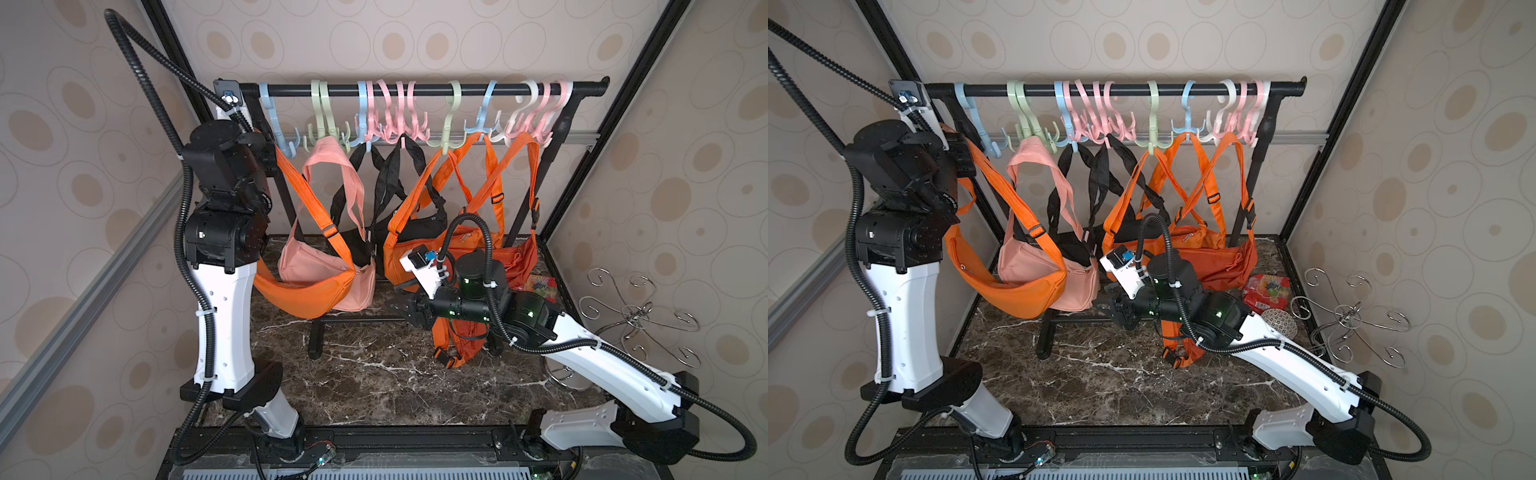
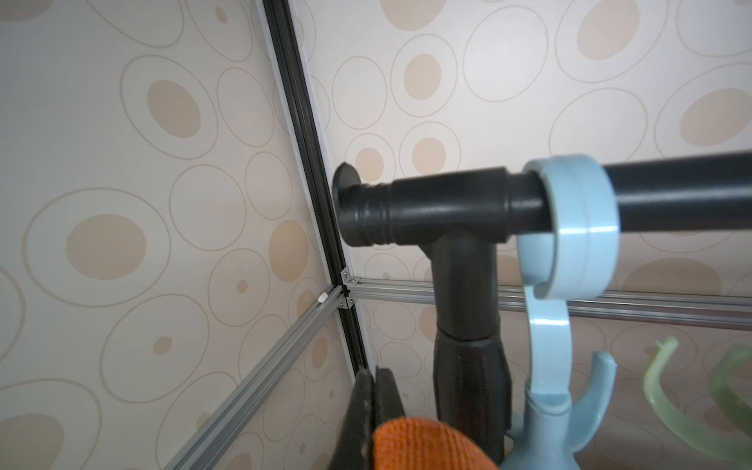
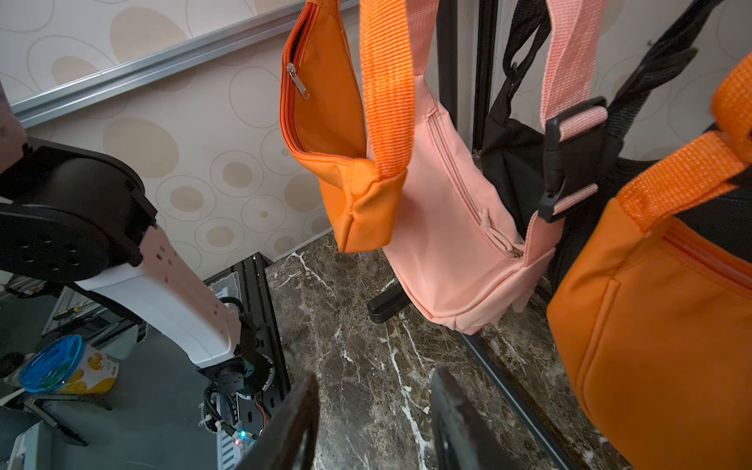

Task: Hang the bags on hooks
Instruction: Hang the bag on the hook.

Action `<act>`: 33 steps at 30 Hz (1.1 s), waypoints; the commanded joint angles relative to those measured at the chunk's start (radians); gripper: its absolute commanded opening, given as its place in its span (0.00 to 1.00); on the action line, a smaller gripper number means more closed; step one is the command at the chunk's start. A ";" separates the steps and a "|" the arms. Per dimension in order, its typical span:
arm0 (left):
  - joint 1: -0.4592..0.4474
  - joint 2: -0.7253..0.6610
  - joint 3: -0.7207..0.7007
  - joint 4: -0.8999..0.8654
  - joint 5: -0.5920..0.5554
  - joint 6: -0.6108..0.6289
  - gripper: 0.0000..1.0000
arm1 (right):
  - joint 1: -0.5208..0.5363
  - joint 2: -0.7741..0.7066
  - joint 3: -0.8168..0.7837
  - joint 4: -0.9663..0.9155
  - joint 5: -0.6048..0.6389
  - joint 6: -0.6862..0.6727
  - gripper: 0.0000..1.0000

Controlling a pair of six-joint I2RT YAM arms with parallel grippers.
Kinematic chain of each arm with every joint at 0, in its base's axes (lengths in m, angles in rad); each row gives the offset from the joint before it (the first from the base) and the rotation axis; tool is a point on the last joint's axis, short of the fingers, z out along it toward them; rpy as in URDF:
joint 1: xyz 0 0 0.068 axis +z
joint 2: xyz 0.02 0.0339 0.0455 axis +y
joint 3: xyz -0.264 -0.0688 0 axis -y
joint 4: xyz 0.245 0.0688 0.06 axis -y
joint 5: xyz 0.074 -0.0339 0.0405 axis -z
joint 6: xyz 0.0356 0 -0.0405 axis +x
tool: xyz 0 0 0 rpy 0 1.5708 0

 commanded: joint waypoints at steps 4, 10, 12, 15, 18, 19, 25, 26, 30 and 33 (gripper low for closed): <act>0.009 0.001 0.048 0.144 -0.010 0.067 0.00 | -0.004 -0.016 -0.033 0.041 0.022 0.038 0.44; 0.009 0.072 0.028 0.179 -0.048 0.146 0.00 | -0.006 -0.017 -0.051 0.055 0.019 0.059 0.43; 0.011 0.089 0.020 0.193 -0.055 0.154 0.00 | -0.009 -0.016 -0.059 0.061 0.019 0.064 0.42; 0.012 0.106 0.021 0.208 -0.056 0.161 0.00 | -0.012 -0.015 -0.070 0.069 0.016 0.073 0.41; 0.012 0.111 0.011 0.195 -0.032 0.151 0.00 | -0.016 -0.015 -0.087 0.083 0.010 0.081 0.40; 0.012 0.110 0.004 0.181 -0.019 0.147 0.00 | -0.017 -0.015 -0.093 0.087 0.008 0.085 0.40; 0.012 0.101 -0.054 0.101 0.001 0.118 0.00 | -0.028 -0.024 -0.126 0.108 -0.003 0.097 0.38; 0.012 0.094 -0.073 0.100 0.007 0.114 0.00 | -0.030 -0.029 -0.131 0.110 -0.001 0.098 0.38; 0.012 0.047 -0.173 0.122 0.020 0.089 0.08 | -0.035 -0.048 -0.149 0.118 0.006 0.099 0.37; 0.012 0.004 -0.275 0.159 0.021 0.072 0.34 | -0.038 -0.063 -0.169 0.129 0.012 0.103 0.36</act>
